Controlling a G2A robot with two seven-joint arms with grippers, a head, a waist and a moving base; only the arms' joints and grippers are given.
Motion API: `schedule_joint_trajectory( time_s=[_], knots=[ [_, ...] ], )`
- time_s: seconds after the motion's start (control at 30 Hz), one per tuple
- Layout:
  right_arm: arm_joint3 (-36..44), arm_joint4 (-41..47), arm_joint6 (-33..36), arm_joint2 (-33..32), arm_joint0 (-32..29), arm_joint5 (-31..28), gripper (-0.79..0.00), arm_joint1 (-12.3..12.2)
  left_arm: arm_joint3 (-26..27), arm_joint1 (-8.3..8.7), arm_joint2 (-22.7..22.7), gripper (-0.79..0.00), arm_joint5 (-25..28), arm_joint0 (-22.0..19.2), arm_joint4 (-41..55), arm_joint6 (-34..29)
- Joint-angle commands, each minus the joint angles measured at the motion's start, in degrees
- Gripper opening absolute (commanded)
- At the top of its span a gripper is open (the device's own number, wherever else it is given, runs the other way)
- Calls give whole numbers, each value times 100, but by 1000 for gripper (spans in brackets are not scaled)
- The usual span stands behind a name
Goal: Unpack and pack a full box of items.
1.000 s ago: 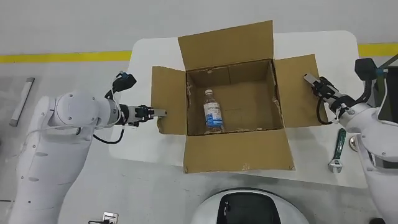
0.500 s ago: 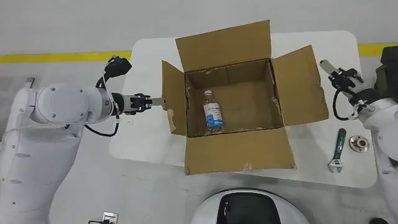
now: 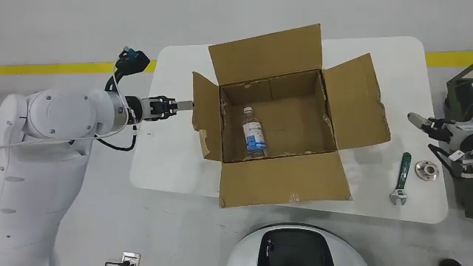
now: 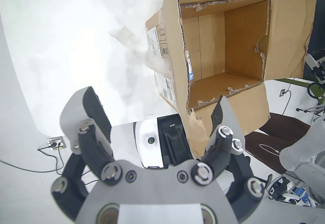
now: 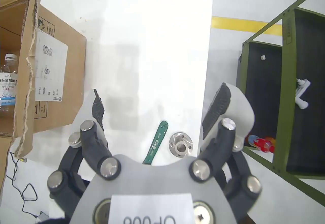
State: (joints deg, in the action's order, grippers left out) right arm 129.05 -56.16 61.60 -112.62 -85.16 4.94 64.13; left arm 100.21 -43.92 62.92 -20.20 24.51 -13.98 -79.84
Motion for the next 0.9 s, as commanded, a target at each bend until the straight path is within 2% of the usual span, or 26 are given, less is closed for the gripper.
schedule_joint_trajectory(
  time_s=[0.0,0.17,0.27,0.6,0.63,0.7,0.73,0.77,0.8,0.87],
  knots=[
    [-1,1,-1,1,0,1,0,0,0,0,0,0,0,0,-1,0],
    [5,-30,-35,5,-11,-18,0,-1,0,0,0,0,0,0,-1,0],
    [118,-363,30,73,-240,-80,0,-10,0,0,0,0,0,0,-1,0],
    [480,-913,1797,-139,-759,840,0,-12,0,0,0,0,0,0,-1,0],
    [513,-938,1873,-120,-809,900,-28,-8,0,0,0,0,0,0,-1,0],
    [536,-889,1990,-60,-906,1092,-437,9,0,0,0,0,0,0,-1,0],
    [529,-874,2021,-40,-944,1218,-517,19,0,0,0,0,0,0,-1,0],
    [548,-889,2032,6,-991,1254,-690,24,0,0,0,0,0,0,-1,0],
    [556,-886,2035,37,-1020,1357,-754,32,0,0,0,0,0,0,-1,0],
    [559,-859,2018,121,-1060,1566,-785,51,0,0,0,0,0,0,-1,0]
  ],
)
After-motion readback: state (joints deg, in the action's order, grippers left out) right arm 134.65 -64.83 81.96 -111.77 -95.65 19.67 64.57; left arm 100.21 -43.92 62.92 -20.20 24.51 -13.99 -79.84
